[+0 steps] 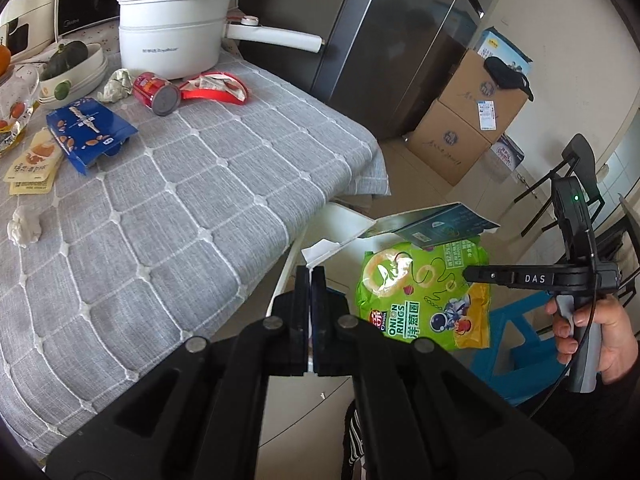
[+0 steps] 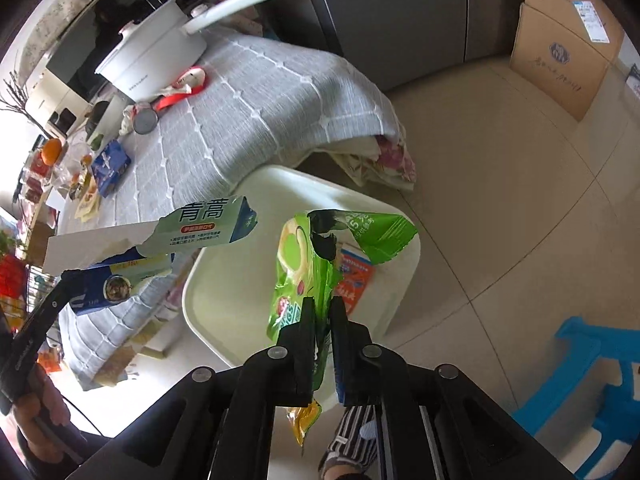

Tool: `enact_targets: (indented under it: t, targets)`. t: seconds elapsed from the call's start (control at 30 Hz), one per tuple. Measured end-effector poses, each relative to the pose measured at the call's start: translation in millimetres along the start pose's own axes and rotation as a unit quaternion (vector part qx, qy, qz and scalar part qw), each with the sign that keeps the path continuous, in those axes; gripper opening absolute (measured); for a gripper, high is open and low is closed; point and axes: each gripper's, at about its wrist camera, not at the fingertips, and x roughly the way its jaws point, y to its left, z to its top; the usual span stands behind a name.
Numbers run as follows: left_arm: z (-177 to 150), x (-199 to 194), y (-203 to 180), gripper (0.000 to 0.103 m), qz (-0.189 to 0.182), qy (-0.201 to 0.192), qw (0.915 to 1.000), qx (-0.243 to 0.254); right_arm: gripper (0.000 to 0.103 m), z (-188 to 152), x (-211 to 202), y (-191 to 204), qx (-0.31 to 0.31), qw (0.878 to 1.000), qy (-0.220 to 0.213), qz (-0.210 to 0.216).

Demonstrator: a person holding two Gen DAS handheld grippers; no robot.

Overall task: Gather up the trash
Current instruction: 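Carry the chip bag and paper to the bin and release both tools, then grasp the white crumpled tissue with the left tool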

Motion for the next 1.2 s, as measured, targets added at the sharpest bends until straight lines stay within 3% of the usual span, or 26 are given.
enact_targets:
  t: [0.07, 0.13, 0.53, 0.57, 0.63, 0.7, 0.8, 0.93, 1.2]
  targets:
    - [-2.0, 6.6, -5.0, 0.001, 0.0, 0.009, 0.9999, 0.004, 0.036, -0.7, 0.2, -6.0, 0.013, 1.0, 0.004, 0.0]
    - [-3.5, 12.8, -8.7, 0.001, 0.001, 0.017, 0.9998, 0.007, 0.049, -1.9, -5.9, -12.0, 0.02, 1.0, -0.007, -0.001]
    - [-12.9, 44.8, -28.8, 0.002, 0.016, 0.046, 0.9976, 0.049, 0.055, -4.8, -27.1, -33.5, 0.046, 0.998, -0.034, -0.01]
    - [-13.5, 44.1, -30.2, 0.004, 0.024, 0.043, 0.9972, 0.055, 0.056, -5.3, -28.1, -35.3, 0.048, 0.998, -0.035, -0.009]
    - [-13.6, 42.3, -31.3, 0.033, 0.032, 0.04, 0.9968, 0.062, 0.058, -5.5, -30.1, -37.8, 0.051, 0.998, -0.039, -0.009]
    - [-13.4, 38.7, -29.2, 0.049, 0.044, 0.031, 0.9966, 0.062, 0.059, -5.1, -30.6, -38.3, 0.053, 0.998, -0.041, -0.01]
    - [-12.2, 36.0, -23.5, 0.054, 0.05, 0.03, 0.9965, 0.059, 0.059, -4.4, -30.2, -37.5, 0.052, 0.998, -0.04, -0.011]
    - [-11.6, 29.3, -12.5, 0.073, 0.064, 0.022, 0.9966, 0.046, 0.061, -3.6, -29.6, -32.7, 0.047, 0.998, -0.041, -0.01]
    - [-8.5, 8.3, 28.0, 0.083, 0.111, 0.0, 0.9937, 0.016, 0.071, 3.8, -27.2, -17.8, 0.03, 0.998, -0.054, -0.023]
